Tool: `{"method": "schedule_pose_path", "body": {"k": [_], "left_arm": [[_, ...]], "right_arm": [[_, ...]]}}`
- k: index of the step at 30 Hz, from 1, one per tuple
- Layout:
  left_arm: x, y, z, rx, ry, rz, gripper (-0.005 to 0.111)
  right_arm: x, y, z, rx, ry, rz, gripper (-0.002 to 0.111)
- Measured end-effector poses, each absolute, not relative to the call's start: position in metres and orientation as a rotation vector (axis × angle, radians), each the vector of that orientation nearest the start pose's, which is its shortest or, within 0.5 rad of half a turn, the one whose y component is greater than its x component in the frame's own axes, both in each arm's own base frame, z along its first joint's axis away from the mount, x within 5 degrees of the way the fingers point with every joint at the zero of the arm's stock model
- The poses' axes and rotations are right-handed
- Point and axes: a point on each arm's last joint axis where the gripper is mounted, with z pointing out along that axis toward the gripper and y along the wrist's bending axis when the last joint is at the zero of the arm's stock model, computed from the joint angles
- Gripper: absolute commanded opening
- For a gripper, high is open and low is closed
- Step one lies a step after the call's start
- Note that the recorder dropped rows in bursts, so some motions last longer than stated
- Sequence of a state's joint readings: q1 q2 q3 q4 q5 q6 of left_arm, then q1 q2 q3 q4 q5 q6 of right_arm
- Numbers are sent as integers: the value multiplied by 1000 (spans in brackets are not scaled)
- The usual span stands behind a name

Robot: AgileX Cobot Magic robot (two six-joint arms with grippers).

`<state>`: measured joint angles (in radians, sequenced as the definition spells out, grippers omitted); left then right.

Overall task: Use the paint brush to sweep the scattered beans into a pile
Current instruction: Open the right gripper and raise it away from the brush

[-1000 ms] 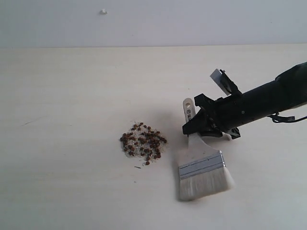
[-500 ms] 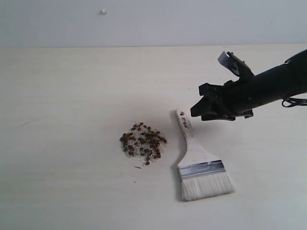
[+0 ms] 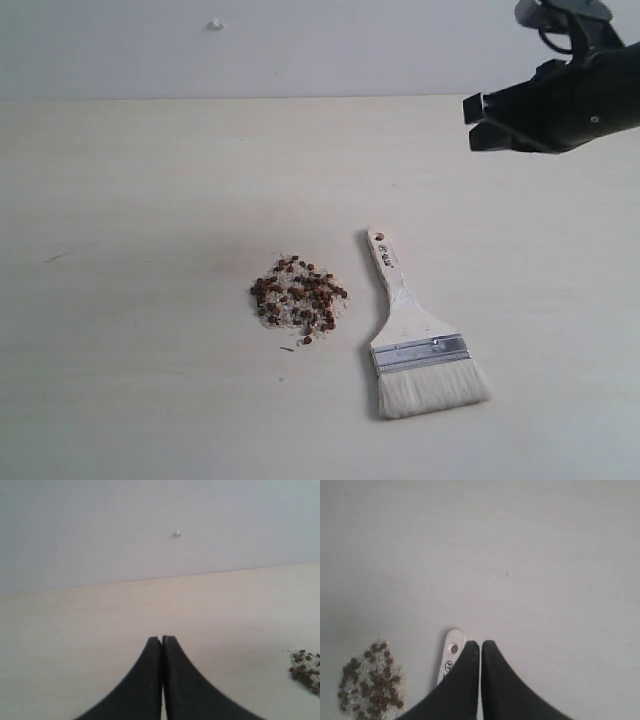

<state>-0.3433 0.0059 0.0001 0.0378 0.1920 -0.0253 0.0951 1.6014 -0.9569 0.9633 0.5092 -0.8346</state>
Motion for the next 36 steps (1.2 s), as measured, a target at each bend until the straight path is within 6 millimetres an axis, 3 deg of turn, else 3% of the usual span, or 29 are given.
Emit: {"method": "schedule_pose_path", "body": {"k": [8,11,15,19,36], "left_arm": [[53,-18,195,293,1662,-243,0],[53,-18,195,293,1662,-243,0],[53,-18,195,293,1662,-243,0],[53,-18,195,293,1662,-243,0],[53,-18,195,293,1662,-243,0]], "right_arm": [[275,61,261,-75,2186,391,0],[232,66,268,-68,2080,369,0],[202,69,277,-117,2035,441,0],[194,68,287,-131,1995,460,0],[192,66,290,-119,1968,447,0]]}}
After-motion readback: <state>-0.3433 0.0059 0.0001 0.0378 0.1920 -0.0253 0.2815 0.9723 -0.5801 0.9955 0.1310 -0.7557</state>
